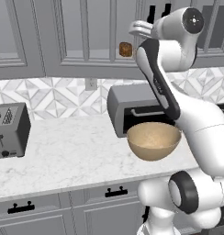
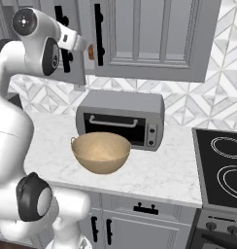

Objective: Open the cabinet, pick up the bread from the cabinet and place it in the basket. Then move the basket to the dining counter.

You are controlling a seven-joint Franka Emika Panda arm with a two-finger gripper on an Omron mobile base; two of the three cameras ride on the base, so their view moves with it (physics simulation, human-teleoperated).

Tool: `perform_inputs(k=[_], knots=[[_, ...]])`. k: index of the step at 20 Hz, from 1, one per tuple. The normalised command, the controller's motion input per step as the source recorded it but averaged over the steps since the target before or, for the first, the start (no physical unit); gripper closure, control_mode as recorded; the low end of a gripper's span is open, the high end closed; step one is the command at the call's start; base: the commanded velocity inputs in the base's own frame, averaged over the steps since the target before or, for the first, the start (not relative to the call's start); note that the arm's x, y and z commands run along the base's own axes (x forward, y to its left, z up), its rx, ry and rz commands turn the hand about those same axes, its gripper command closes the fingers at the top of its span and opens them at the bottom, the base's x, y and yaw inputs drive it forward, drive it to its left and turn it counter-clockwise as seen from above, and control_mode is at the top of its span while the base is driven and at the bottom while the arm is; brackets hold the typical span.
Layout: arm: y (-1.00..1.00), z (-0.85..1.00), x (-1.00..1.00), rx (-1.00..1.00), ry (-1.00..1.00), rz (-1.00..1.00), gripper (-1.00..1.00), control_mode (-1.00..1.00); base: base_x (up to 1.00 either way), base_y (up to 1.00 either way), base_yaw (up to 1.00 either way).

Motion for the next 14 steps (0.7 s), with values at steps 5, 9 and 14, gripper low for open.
perform_inputs(k=[5, 9, 14], knots=[[0.03, 0.44, -1.00, 0.00, 0.00, 0.00, 1.00, -1.00, 0.00, 0.00, 0.00], [0.14, 0.27, -1.00, 0.00, 0.01, 0.00, 1.00, -1.00, 0.00, 0.00, 0.00], [0.34, 0.00, -1.00, 0.00, 0.00, 0.00, 1.00, -1.00, 0.00, 0.00, 0.00]])
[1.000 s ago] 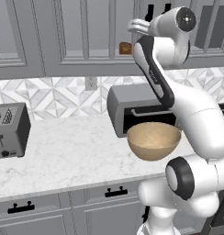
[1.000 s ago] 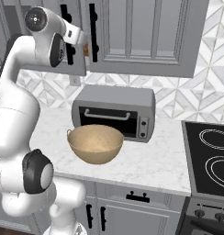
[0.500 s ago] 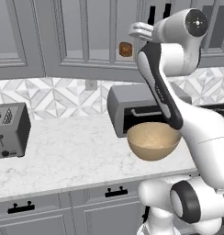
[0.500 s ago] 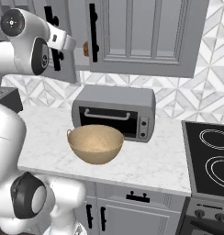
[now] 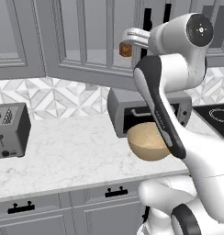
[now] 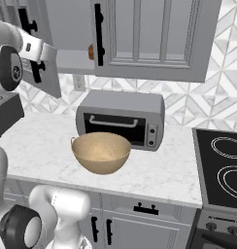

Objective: Open the cabinet, pick up the bread from the cabinet and place it in the basket. Then move the basket to the dining counter.

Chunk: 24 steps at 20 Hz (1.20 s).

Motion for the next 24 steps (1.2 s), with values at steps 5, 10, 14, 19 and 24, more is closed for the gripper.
perform_inputs(k=[5, 10, 14, 19, 24], knots=[[0.51, 0.00, -1.00, 0.00, 0.01, 0.00, 1.00, -1.00, 0.00, 0.00, 0.00], [0.83, -0.02, -1.00, 0.00, 0.04, 0.00, -1.00, -1.00, 0.00, 0.00, 0.00], [-0.45, -0.02, -0.95, 0.05, 0.02, 0.04, -1.00, -1.00, 0.00, 0.00, 0.00], [-0.95, 0.00, -1.00, 0.11, 0.00, 0.09, -1.00, -1.00, 0.00, 0.00, 0.00], [-1.00, 0.00, -0.47, 0.13, 0.04, 0.07, -1.00, -1.00, 0.00, 0.00, 0.00]])
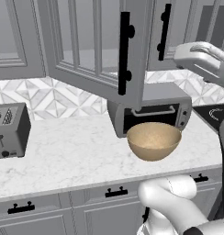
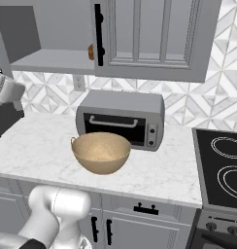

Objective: Open the cabinet, pick up the bread from the cabinet and place it in the basket. Then move the basket to the dining counter.

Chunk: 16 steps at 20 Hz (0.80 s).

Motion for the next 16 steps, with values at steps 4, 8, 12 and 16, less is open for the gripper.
perform_inputs(k=[4, 8, 12, 16], knots=[[-0.65, 0.00, 0.40, 0.14, 0.17, 0.00, -1.00, -1.00, 0.00, 0.00, 0.00], [-0.13, -0.02, 0.38, 0.28, 0.29, 0.00, -1.00, -1.00, 0.00, 0.00, 0.00], [0.44, -0.33, 0.30, 0.31, 0.26, 0.01, -1.00, -1.00, 0.00, 0.00, 0.00], [0.76, -0.42, 0.78, 0.30, 0.11, 0.05, -1.00, -1.00, 0.00, 0.00, 0.00]])
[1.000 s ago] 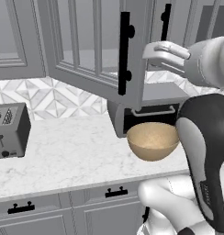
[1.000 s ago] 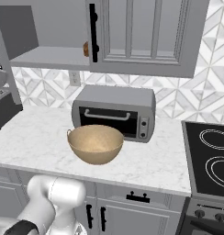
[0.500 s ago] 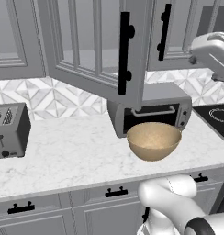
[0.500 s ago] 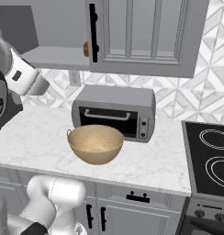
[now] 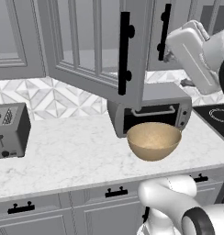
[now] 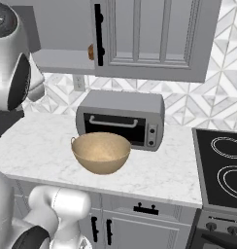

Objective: Open the cabinet, pick up the bread from the cabinet and place it in the basket. Then move the basket to the dining counter.

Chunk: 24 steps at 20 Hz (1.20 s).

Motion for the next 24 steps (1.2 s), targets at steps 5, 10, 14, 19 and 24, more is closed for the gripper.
perform_inputs(k=[5, 10, 14, 19, 24], knots=[[0.06, 0.00, 0.94, 0.34, 0.02, 0.13, -1.00, -1.00, 0.00, 0.00, 0.00], [0.44, -0.09, 0.85, 0.30, 0.05, 0.12, -1.00, -1.00, 0.00, 0.00, 0.00], [0.67, 0.01, 0.42, 0.28, 0.32, 0.19, -1.00, -1.00, 0.00, 0.00, 0.00], [1.00, 0.06, -0.49, 0.13, 0.25, 0.28, -1.00, -1.00, 0.00, 0.00, 0.00], [1.00, -0.21, -0.76, 0.02, 0.07, 0.15, -1.00, -1.00, 0.00, 0.00, 0.00]])
